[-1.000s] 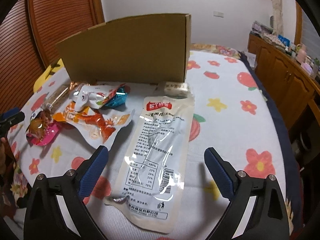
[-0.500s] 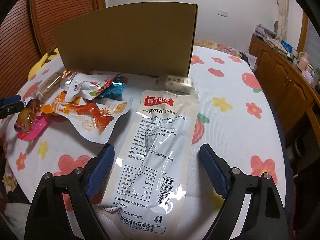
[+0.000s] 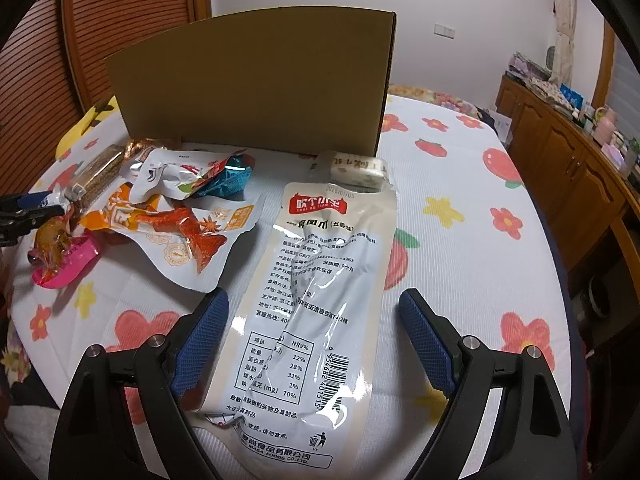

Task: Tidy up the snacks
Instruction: 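Lower the left gripper onto the white duck-neck pouch while the right gripper closes on the white printed pouch, then carry both pouches over the cardboard box and open both grippers to drop them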

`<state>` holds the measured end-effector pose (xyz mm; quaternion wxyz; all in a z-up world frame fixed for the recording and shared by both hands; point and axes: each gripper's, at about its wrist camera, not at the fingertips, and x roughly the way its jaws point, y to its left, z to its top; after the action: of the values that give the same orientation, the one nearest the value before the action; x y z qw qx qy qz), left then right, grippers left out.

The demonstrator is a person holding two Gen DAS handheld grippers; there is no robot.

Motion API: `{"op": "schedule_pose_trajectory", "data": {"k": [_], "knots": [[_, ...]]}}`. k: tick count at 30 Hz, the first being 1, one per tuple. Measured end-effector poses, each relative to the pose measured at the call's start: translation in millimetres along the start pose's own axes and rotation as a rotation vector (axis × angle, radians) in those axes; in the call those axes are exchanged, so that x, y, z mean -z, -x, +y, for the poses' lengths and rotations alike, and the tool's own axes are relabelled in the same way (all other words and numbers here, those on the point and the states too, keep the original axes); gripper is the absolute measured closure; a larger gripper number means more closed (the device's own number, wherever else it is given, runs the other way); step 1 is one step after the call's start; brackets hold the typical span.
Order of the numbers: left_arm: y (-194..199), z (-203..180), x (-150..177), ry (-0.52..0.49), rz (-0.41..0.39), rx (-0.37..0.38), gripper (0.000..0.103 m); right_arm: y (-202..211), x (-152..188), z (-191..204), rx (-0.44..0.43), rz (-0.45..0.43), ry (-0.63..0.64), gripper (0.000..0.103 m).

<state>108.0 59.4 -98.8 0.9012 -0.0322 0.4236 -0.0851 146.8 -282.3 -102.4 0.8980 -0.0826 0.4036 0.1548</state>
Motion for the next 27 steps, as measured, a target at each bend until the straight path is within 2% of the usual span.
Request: {"op": "schedule_pose_trajectory", "data": {"k": [3, 13, 14, 15, 16, 18, 27], "knots": [[5, 6, 4, 0.025, -0.013, 0.025, 0.057, 0, 0, 0, 0.0, -0.001, 0.0, 0.014], [18, 5, 9, 0.015, -0.08, 0.001, 0.058, 0, -1, -1, -0.001, 0.006, -0.001, 0.015], [20, 6, 8, 0.018, -0.09, -0.003, 0.058, 0, -1, -1, -0.004, 0.009, 0.0, 0.017], [21, 6, 7, 0.02, -0.097, -0.005, 0.058, 0, -2, -1, -0.008, 0.009, 0.001, 0.026], [23, 7, 7, 0.022, -0.102, -0.006, 0.058, 2, -2, -1, -0.013, 0.008, 0.003, 0.031], [25, 9, 6, 0.026, -0.114, -0.011, 0.058, 3, -3, -2, -0.018, 0.019, -0.001, 0.036], [31, 9, 4, 0.03, -0.159, -0.021, 0.058, 14, 2, -9, -0.073, 0.01, -0.036, 0.04]]}}
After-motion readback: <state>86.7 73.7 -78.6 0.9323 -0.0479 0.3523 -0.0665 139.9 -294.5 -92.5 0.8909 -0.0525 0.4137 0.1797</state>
